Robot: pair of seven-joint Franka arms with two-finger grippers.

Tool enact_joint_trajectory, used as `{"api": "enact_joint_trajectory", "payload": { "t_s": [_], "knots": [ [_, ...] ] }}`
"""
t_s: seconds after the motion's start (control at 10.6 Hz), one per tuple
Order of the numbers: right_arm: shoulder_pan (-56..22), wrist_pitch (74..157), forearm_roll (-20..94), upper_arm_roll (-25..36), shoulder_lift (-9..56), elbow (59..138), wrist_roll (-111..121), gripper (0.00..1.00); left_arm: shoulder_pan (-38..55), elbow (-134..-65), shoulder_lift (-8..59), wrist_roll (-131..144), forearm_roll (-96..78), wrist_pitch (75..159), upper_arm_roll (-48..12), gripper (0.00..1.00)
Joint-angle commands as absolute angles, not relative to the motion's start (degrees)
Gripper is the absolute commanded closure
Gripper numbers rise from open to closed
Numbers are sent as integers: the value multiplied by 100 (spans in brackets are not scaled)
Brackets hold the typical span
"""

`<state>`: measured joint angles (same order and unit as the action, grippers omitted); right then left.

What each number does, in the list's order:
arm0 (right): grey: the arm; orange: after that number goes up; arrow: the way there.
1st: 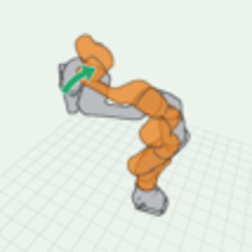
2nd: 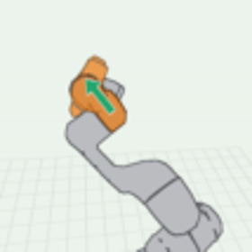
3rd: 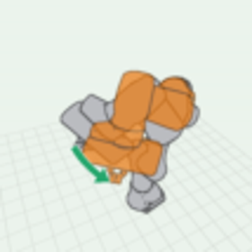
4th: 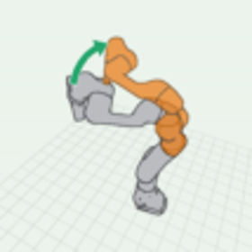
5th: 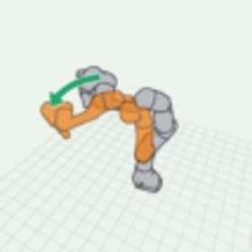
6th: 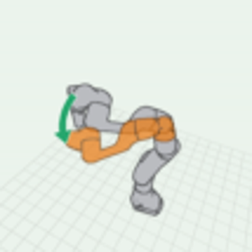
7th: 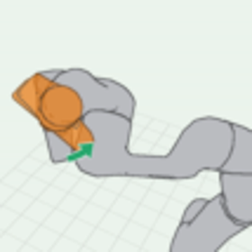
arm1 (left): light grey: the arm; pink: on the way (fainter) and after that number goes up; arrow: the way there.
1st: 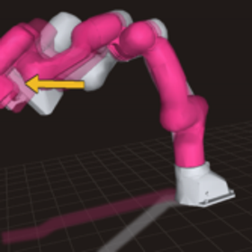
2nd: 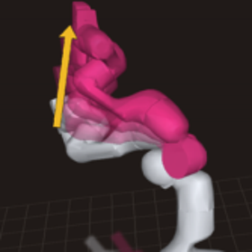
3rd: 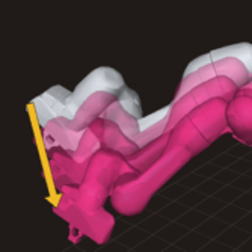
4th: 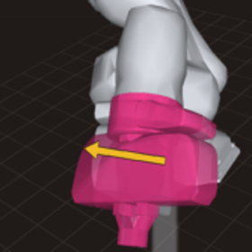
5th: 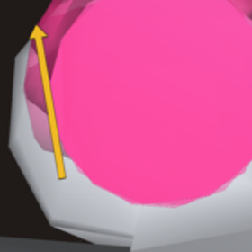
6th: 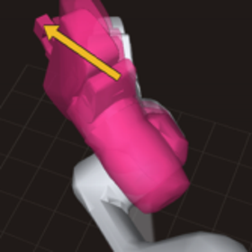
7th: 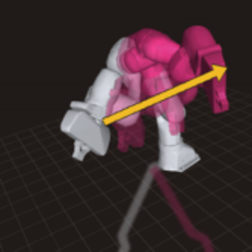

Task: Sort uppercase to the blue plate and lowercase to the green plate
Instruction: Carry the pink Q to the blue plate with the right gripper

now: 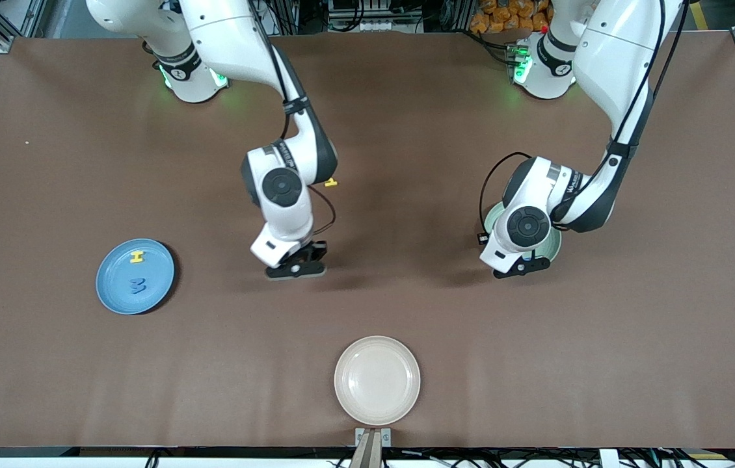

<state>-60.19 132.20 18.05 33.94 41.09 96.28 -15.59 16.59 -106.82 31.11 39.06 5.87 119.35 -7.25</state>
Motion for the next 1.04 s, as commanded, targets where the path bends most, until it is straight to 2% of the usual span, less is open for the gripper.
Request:
{"api": "enact_joint_trajectory", "payload": {
  "t_s": [0.0,0.38,0.94],
  "knots": [
    [-5610,12186,1942,3542,3938,9099,-1005,100,1827,-10696,2936,4322,160,11865,-800,55],
    [-4608,11804,1934,3551,3586,9149,532,100,2503,-10495,2997,5491,-34,11760,-879,57],
    [-3236,11848,1942,3551,3603,9483,2713,100,3795,-10107,3480,7591,-1335,11760,-870,58]
  ]
}}
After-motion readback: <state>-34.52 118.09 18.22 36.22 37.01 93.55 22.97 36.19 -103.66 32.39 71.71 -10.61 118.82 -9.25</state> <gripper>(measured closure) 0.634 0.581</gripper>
